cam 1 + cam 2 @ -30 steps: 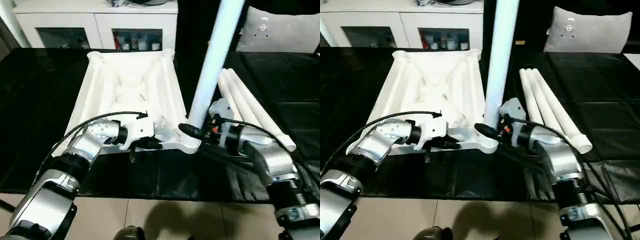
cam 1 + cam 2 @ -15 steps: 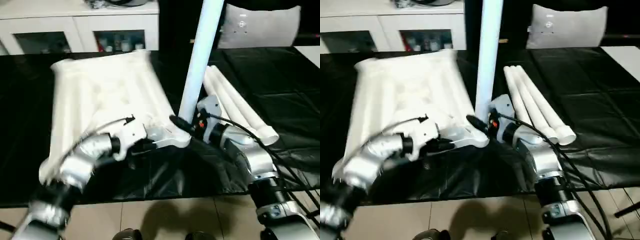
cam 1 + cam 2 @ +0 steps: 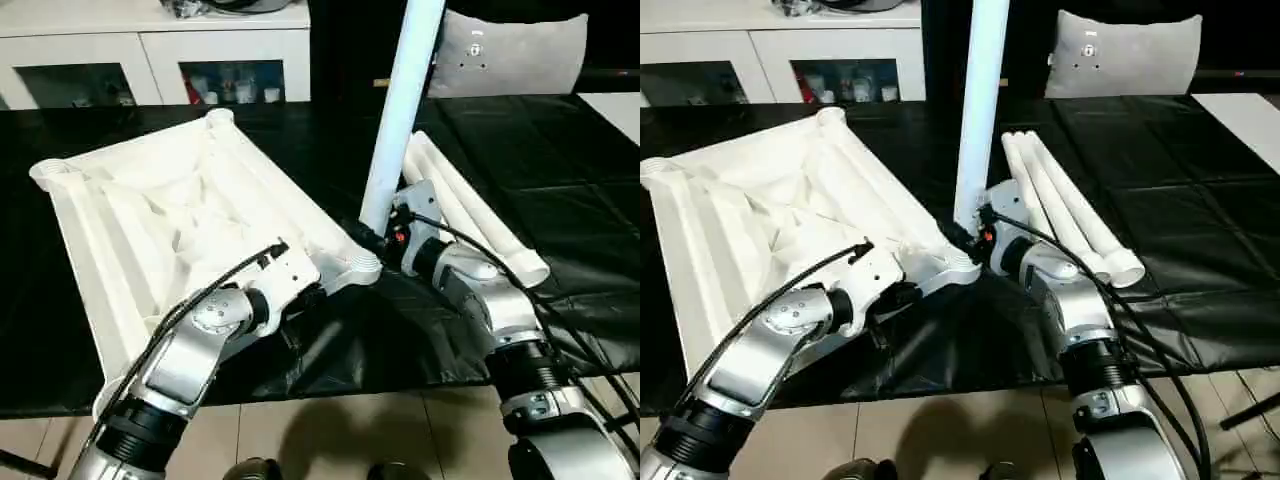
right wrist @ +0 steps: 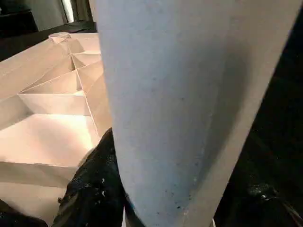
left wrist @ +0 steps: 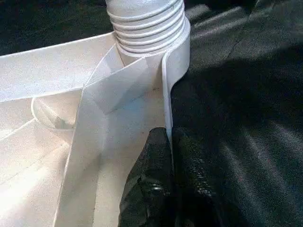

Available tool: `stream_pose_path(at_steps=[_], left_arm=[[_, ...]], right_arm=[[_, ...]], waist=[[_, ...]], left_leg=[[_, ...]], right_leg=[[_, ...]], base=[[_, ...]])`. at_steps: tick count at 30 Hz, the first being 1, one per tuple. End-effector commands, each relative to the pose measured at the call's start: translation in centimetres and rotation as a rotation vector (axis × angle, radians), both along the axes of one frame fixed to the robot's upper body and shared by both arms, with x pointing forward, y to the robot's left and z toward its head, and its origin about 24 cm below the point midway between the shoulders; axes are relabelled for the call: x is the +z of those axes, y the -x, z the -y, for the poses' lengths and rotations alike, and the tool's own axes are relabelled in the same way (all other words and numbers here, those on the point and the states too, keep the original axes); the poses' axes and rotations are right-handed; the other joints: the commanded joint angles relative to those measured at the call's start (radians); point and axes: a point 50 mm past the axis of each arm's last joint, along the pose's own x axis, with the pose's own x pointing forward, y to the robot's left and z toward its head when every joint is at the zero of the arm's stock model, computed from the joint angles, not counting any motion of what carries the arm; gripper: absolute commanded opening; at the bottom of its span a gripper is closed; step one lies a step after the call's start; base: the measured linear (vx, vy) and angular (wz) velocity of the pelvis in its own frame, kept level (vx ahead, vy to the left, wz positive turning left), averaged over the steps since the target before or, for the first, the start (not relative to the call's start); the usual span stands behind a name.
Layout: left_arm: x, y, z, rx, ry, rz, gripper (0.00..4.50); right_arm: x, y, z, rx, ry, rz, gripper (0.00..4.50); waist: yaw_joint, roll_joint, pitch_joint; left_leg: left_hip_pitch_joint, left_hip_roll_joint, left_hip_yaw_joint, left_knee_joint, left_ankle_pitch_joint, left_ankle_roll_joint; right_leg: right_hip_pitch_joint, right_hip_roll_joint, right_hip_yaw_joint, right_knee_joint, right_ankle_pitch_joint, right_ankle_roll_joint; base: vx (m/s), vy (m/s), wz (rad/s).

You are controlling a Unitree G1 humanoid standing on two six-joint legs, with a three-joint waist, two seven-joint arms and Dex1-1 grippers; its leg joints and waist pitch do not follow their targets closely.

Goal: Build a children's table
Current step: Insert table leg to table base

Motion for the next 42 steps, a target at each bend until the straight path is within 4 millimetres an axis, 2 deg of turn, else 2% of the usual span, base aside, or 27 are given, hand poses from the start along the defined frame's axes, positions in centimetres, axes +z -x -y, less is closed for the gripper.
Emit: stream_pose_path(at_steps=[1,3,6,7,9,10,13,14,15,16,17,18,20,22,23,24,25,28,29,30,31,32,34,36,39,42], left_arm=[[1.2,0.2,1.0,-0.047,0.01,0.05,0.0],[1.2,0.2,1.0,-0.042,0.006,0.05,0.0],[1.1,0.1,0.9,-0.038,0.003,0.05,0.0],[1.2,0.1,0.9,-0.036,0.003,0.051,0.0],[1.2,-0.1,0.7,-0.03,-0.002,0.054,0.0],[1.2,-0.1,0.6,-0.03,-0.003,0.054,0.0],[1.2,-0.3,0.4,-0.03,-0.01,0.057,0.0],[1.2,-0.4,0.3,-0.032,-0.013,0.058,0.0],[1.2,-0.4,0.3,-0.033,-0.014,0.058,0.0],[1.2,-0.4,0.2,-0.037,-0.016,0.058,0.0],[1.2,-0.5,0.1,-0.042,-0.019,0.058,0.0],[1.2,-0.6,0.0,-0.046,-0.022,0.057,0.0],[1.2,-0.8,-0.2,-0.049,-0.03,0.058,0.0],[1.3,-1.2,-0.6,-0.052,-0.043,0.063,0.0],[1.3,-1.3,-0.6,-0.053,-0.046,0.063,0.0],[1.2,-1.4,-0.8,-0.055,-0.051,0.064,0.0],[1.2,-1.5,-0.8,-0.056,-0.054,0.064,0.0],[1.1,-1.7,-1.0,-0.068,-0.068,0.062,0.0],[1.0,-1.9,-1.2,-0.075,-0.077,0.059,0.0],[0.9,-2.0,-1.2,-0.086,-0.083,0.058,0.0],[0.9,-2.0,-1.2,-0.091,-0.085,0.058,0.0],[0.8,-2.1,-1.2,-0.099,-0.09,0.056,0.0],[0.6,-2.1,-1.3,-0.125,-0.104,0.054,0.0],[0.4,-2.0,-1.2,-0.155,-0.114,0.045,0.0],[0.2,-2.0,-1.2,-0.179,-0.126,0.039,0.0],[0.0,-2.1,-1.3,-0.199,-0.133,0.039,0.0]], right_arm=[[-3.9,1.0,0.4,-0.036,0.065,-0.189,1.89],[-3.9,0.9,0.4,-0.041,0.056,-0.188,1.89],[-3.9,0.9,0.3,-0.036,0.048,-0.187,1.89],[-3.8,0.9,0.3,-0.034,0.046,-0.185,2.24],[-3.7,0.9,0.2,-0.018,0.038,-0.174,2.24],[-3.7,0.9,0.2,-0.018,0.037,-0.174,2.62],[-3.7,0.8,0.3,-0.019,0.037,-0.169,2.73],[-3.7,0.8,0.4,-0.02,0.04,-0.169,2.73],[-3.7,0.8,0.5,-0.023,0.042,-0.167,2.87],[-3.7,0.8,0.7,-0.029,0.043,-0.165,3.02],[-3.7,0.8,0.8,-0.033,0.043,-0.161,3.13],[-3.7,0.7,1.0,-0.038,0.044,-0.157,3.13],[-3.7,0.8,1.4,-0.037,0.042,-0.155,3.46],[-3.7,1.1,1.8,-0.017,0.041,-0.147,3.54],[-3.6,1.1,2.0,-0.008,0.04,-0.142,3.66],[-3.4,1.3,2.2,0.01,0.039,-0.134,3.66],[-3.4,1.4,2.3,0.019,0.039,-0.13,3.89],[-3.2,1.7,2.9,0.041,0.048,-0.12,4.03],[-3.1,1.9,3.5,0.052,0.066,-0.109,4.21],[-2.9,2.1,4.0,0.066,0.075,-0.101,4.32],[-2.9,2.2,4.2,0.073,0.076,-0.099,4.41],[-2.7,2.3,4.4,0.086,0.078,-0.093,4.41],[-2.3,2.6,4.7,0.116,0.083,-0.071,4.47],[-1.6,2.8,5.1,0.141,0.074,-0.052,4.47],[-1.1,2.9,5.4,0.155,0.073,-0.038,4.47],[-0.7,3.0,5.7,0.161,0.086,-0.028,4.47]], waist=[[0.004,0.005,-0.043],[0.004,0.005,-0.043],[0.006,0.005,-0.043],[0.006,0.003,-0.043],[0.005,0.002,-0.042],[0.006,0.003,-0.042],[0.006,0.006,-0.044],[0.009,0.008,-0.046],[0.011,0.007,-0.051],[0.013,0.007,-0.051],[0.015,0.011,-0.049],[0.015,0.009,-0.049],[0.023,0.01,-0.053],[0.028,0.007,-0.055],[0.033,0.008,-0.055],[0.034,0.009,-0.055],[0.035,0.009,-0.055],[0.036,0.007,-0.062],[0.038,0.007,-0.064],[0.039,0.012,-0.063],[0.041,0.011,-0.065],[0.041,0.008,-0.065],[0.045,0.012,-0.066],[0.048,0.008,-0.064],[0.047,0.006,-0.063],[0.048,0.007,-0.063]], left_leg=[[0.038,0.078,-0.058,-0.098,-0.614,-0.078],[0.036,0.077,-0.057,-0.098,-0.603,-0.073],[0.042,0.078,-0.055,-0.096,-0.602,-0.071],[0.041,0.078,-0.054,-0.096,-0.598,-0.069],[0.043,0.078,-0.054,-0.096,-0.602,-0.068],[0.044,0.078,-0.054,-0.096,-0.603,-0.068],[0.045,0.078,-0.053,-0.097,-0.6,-0.071],[0.045,0.079,-0.052,-0.095,-0.588,-0.071],[0.039,0.08,-0.051,-0.096,-0.55,-0.065],[0.037,0.081,-0.049,-0.098,-0.528,-0.059],[0.036,0.08,-0.046,-0.096,-0.512,-0.052],[0.035,0.079,-0.045,-0.096,-0.508,-0.049],[0.037,0.078,-0.041,-0.09,-0.479,-0.038],[0.032,0.081,-0.041,-0.091,-0.44,-0.029],[0.036,0.08,-0.037,-0.089,-0.438,-0.023],[0.033,0.08,-0.039,-0.088,-0.431,-0.02],[0.03,0.08,-0.039,-0.089,-0.425,-0.019],[0.022,0.081,-0.039,-0.087,-0.368,-0.008],[0.022,0.081,-0.036,-0.083,-0.34,0.005],[0.021,0.081,-0.034,-0.08,-0.321,0.015],[0.022,0.08,-0.033,-0.078,-0.314,0.02],[0.018,0.08,-0.033,-0.077,-0.298,0.03],[0.018,0.081,-0.032,-0.075,-0.284,0.039],[0.019,0.083,-0.033,-0.076,-0.289,0.045],[0.023,0.085,-0.033,-0.077,-0.306,0.037],[0.024,0.085,-0.032,-0.076,-0.303,0.033]], right_leg=[[-0.001,-0.081,0.034,-0.093,-0.467,-0.123],[0.002,-0.083,0.034,-0.094,-0.458,-0.127],[-0.001,-0.084,0.036,-0.097,-0.452,-0.13],[-0.001,-0.083,0.036,-0.097,-0.45,-0.13],[-0.001,-0.084,0.036,-0.098,-0.461,-0.129],[-0.002,-0.084,0.036,-0.099,-0.462,-0.129],[-0.002,-0.082,0.036,-0.097,-0.434,-0.136],[-0.001,-0.083,0.037,-0.096,-0.413,-0.147],[0.009,-0.084,0.038,-0.088,-0.362,-0.153],[0.01,-0.082,0.038,-0.086,-0.333,-0.158],[0.009,-0.082,0.039,-0.085,-0.312,-0.167],[0.011,-0.083,0.038,-0.087,-0.317,-0.168],[0.011,-0.085,0.04,-0.09,-0.325,-0.17],[0.018,-0.083,0.038,-0.084,-0.293,-0.172],[0.013,-0.081,0.038,-0.087,-0.305,-0.171],[0.016,-0.083,0.039,-0.085,-0.307,-0.17],[0.018,-0.082,0.038,-0.086,-0.308,-0.168],[0.026,-0.082,0.035,-0.077,-0.234,-0.183],[0.026,-0.081,0.034,-0.075,-0.2,-0.193],[0.026,-0.081,0.034,-0.074,-0.181,-0.2],[0.027,-0.081,0.033,-0.075,-0.171,-0.202],[0.031,-0.082,0.032,-0.072,-0.155,-0.211],[0.032,-0.082,0.03,-0.071,-0.149,-0.216],[0.032,-0.083,0.029,-0.072,-0.169,-0.215],[0.03,-0.084,0.029,-0.075,-0.219,-0.21],[0.029,-0.083,0.03,-0.076,-0.218,-0.209]], base=[[0.0,0.0,0.0],[0.0,0.0,0.0],[0.0,0.0,0.0],[0.0,0.0,0.0],[0.0,0.0,0.0],[0.0,0.0,0.0],[0.0,0.0,0.0],[0.0,0.0,0.0],[0.0,0.0,0.0],[0.0,0.0,0.0],[0.0,0.0,0.0],[0.0,0.0,0.0],[0.0,0.0,0.0],[0.0,0.0,0.0],[0.0,0.0,0.0],[0.0,0.0,0.0],[0.0,0.0,0.0],[0.0,0.0,0.0],[0.0,0.0,0.0],[0.0,0.0,0.0],[0.0,0.0,0.0],[0.0,0.0,0.0],[0.0,0.0,0.0],[0.0,0.0,0.0],[0.0,0.0,0.0],[0.0,0.0,0.0]])
